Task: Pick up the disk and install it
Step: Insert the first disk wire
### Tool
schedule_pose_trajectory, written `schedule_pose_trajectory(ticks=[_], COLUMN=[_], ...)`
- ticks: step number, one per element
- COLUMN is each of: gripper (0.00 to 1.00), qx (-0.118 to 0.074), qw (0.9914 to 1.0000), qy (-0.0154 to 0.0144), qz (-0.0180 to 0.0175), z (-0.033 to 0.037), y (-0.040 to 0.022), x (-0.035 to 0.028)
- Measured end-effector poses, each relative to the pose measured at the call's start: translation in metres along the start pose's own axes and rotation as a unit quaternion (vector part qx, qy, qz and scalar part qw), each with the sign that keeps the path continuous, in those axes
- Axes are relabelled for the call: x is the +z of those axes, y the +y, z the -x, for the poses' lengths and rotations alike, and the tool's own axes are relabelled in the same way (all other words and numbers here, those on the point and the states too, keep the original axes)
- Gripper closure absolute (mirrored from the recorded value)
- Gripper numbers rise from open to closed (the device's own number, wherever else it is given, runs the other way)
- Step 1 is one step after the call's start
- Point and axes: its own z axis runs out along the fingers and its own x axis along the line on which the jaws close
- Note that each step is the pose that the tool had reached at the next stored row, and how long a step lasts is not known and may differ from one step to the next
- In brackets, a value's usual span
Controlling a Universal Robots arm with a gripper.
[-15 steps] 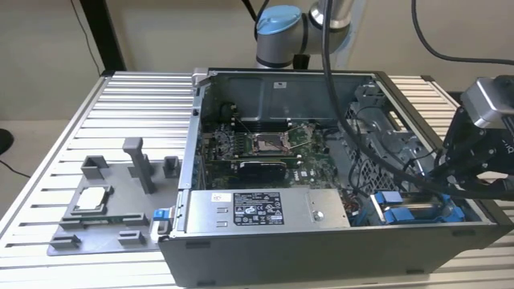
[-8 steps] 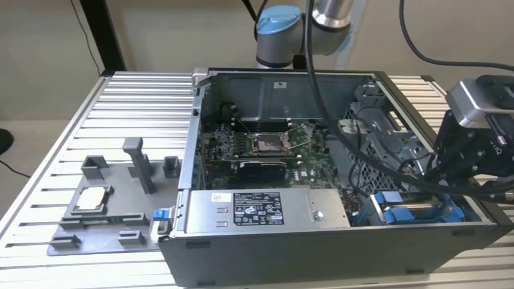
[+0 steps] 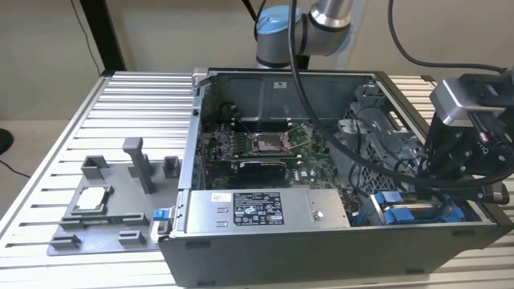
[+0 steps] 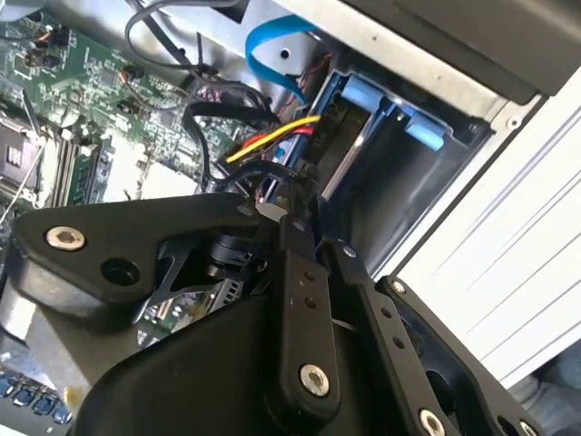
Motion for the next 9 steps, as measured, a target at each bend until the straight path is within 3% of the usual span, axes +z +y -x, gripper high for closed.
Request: schedule_pose_trajectory(ticks=[3,9], gripper=[1.00,1.00], qx=[0.000,0.000], qw=[0.99999,0.99999], qy=[0.0045,0.0050], qz=[-0.0005,-0.0005], z=[0.0013,0.0013], y=[0.0026,0.0028], x=[0.0004,0.0003])
